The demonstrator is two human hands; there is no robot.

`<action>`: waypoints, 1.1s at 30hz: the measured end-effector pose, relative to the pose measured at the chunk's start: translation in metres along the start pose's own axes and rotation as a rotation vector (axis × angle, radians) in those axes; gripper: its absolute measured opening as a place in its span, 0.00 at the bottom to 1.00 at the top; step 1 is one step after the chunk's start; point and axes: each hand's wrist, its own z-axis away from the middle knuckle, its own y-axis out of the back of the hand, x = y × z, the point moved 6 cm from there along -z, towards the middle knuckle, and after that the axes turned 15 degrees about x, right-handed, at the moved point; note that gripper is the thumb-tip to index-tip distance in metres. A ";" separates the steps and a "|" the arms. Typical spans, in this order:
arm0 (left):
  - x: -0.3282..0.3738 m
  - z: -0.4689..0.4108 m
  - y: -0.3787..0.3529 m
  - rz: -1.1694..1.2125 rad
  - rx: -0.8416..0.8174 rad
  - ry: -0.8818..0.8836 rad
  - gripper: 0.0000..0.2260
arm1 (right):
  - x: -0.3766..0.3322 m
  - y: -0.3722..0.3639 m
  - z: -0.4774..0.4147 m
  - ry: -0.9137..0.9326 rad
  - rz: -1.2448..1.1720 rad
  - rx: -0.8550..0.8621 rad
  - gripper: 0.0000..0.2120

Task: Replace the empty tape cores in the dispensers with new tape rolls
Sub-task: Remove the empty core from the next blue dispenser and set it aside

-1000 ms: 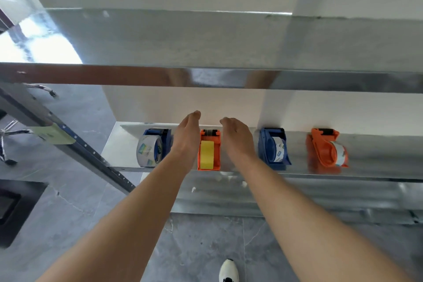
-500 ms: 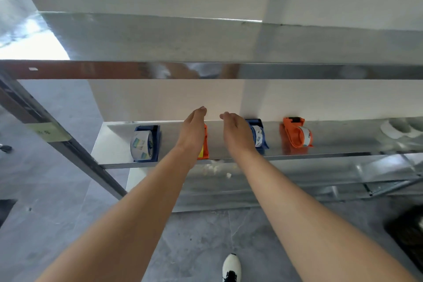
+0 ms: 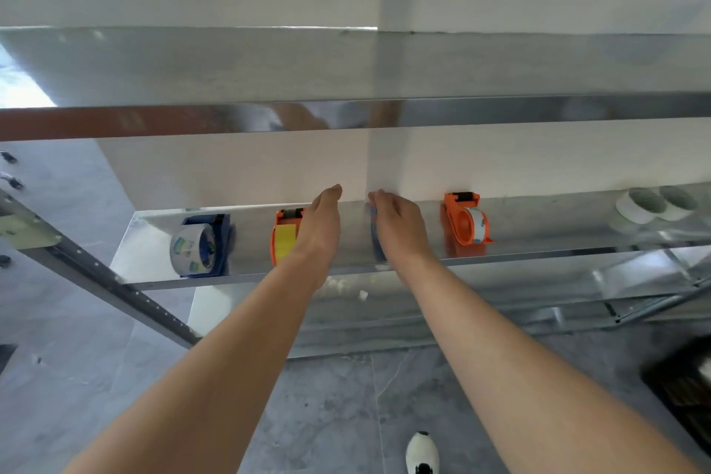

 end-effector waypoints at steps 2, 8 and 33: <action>-0.004 0.003 -0.018 0.001 0.015 0.011 0.26 | 0.007 0.011 -0.013 -0.018 -0.003 -0.023 0.21; -0.014 0.003 -0.071 0.023 0.096 0.042 0.25 | 0.027 0.040 -0.053 -0.039 -0.001 -0.120 0.18; -0.045 -0.044 -0.144 0.009 0.162 0.106 0.20 | 0.105 0.038 -0.148 -0.311 -0.090 -0.191 0.20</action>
